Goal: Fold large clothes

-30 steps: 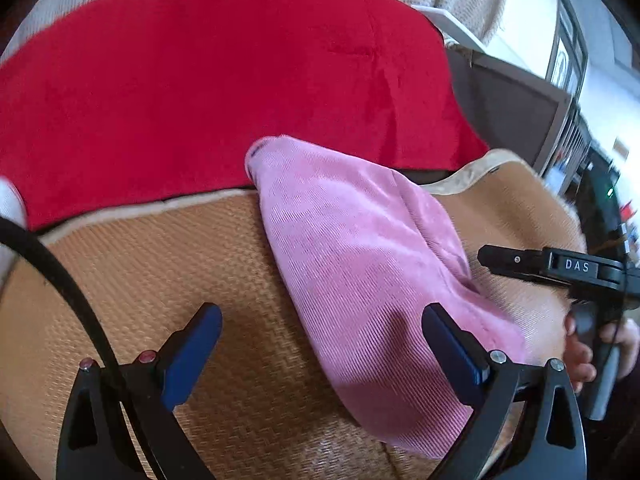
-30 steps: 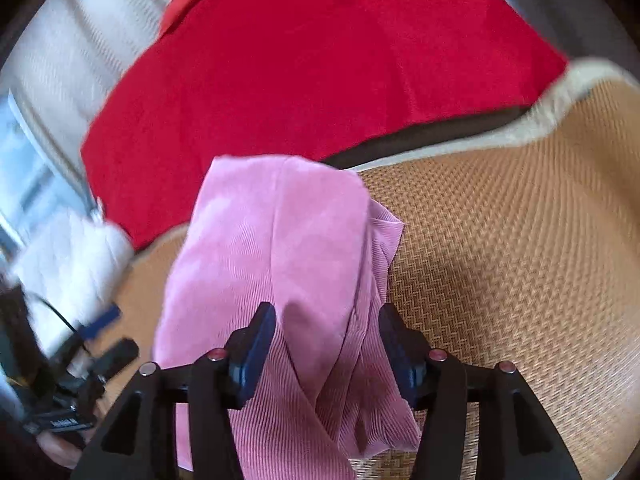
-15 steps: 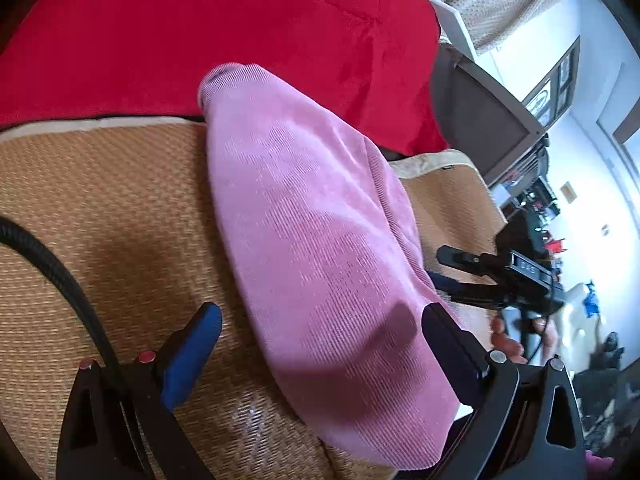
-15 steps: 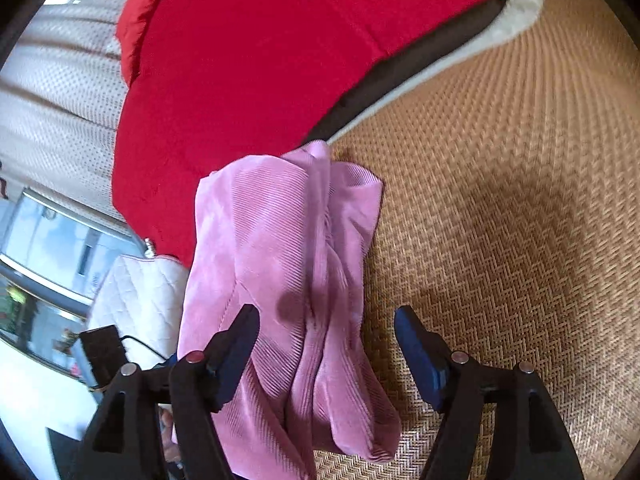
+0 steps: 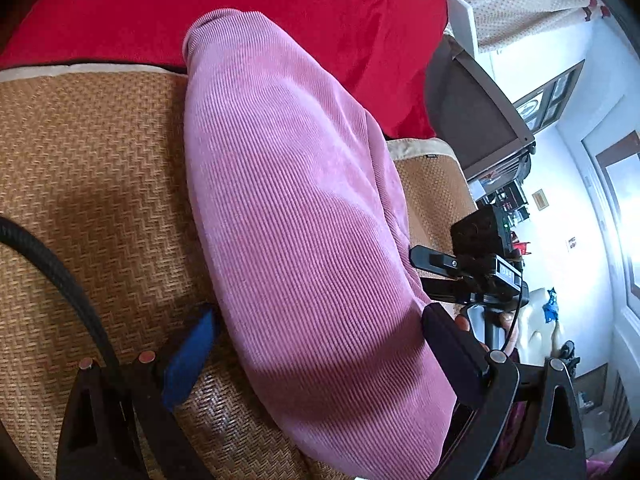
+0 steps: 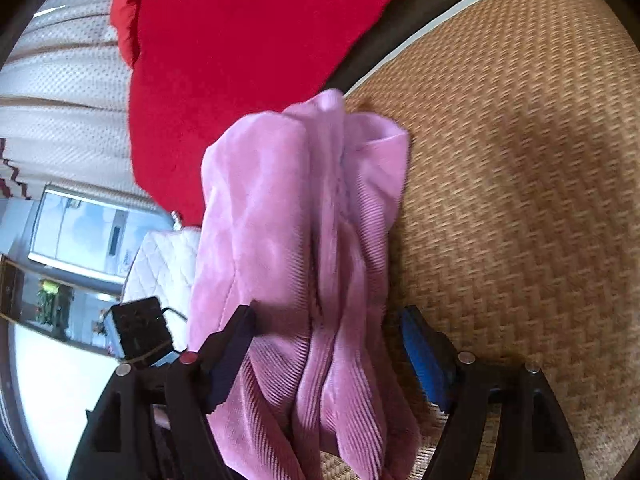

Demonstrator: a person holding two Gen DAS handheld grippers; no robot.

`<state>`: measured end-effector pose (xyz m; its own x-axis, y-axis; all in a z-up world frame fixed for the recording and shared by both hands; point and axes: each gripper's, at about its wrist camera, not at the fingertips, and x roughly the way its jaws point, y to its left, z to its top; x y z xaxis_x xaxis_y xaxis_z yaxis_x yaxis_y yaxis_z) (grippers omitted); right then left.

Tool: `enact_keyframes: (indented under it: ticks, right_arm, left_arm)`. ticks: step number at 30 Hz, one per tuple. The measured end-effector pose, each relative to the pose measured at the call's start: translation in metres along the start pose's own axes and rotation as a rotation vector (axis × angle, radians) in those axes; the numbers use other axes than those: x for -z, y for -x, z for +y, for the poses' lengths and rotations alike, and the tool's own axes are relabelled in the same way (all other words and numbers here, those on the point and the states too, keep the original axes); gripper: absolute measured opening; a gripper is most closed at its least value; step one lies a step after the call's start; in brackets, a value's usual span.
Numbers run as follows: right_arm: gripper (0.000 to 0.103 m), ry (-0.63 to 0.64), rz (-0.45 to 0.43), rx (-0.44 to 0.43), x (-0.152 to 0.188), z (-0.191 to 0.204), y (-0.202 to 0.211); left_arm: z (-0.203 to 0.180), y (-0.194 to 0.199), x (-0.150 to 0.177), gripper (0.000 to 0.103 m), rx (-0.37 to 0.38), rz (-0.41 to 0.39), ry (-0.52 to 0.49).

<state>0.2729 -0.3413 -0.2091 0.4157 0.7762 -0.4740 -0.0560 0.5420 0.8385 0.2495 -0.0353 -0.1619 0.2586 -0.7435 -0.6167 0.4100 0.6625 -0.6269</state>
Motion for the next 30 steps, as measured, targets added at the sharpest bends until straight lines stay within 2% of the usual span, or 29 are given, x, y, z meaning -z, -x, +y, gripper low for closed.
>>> enact_keyframes:
  ticks: [3, 7, 12, 15, 17, 22, 30]
  right_arm:
    - [0.078, 0.022, 0.025, -0.025, -0.006, 0.005, -0.013]
    - [0.083, 0.051, 0.016, -0.019, -0.011, 0.013, -0.03]
    - [0.084, 0.11, -0.02, 0.05, -0.004, 0.032, -0.042]
    - [0.077, 0.116, -0.041, 0.063, 0.0, 0.037, -0.044]
    - [0.069, 0.128, -0.056, 0.076, 0.002, 0.043, -0.045]
    - [0.058, 0.182, -0.092, 0.105, 0.004, 0.057, -0.044]
    - [0.055, 0.245, -0.107, 0.09, 0.019, 0.092, -0.049]
  left_arm:
    - [-0.004, -0.008, -0.004, 0.101, 0.002, 0.004, -0.006]
    - [-0.011, -0.023, -0.011, 0.101, 0.001, 0.004, -0.01]
    - [-0.015, -0.032, -0.016, 0.099, 0.005, -0.023, -0.02]
    - [-0.019, -0.03, -0.016, 0.09, -0.015, -0.048, -0.042]
    - [-0.023, -0.029, -0.015, 0.087, -0.03, -0.066, -0.075]
    - [-0.029, -0.024, -0.016, 0.079, -0.037, -0.092, -0.108]
    - [-0.032, 0.014, -0.014, 0.078, -0.049, -0.156, -0.126]
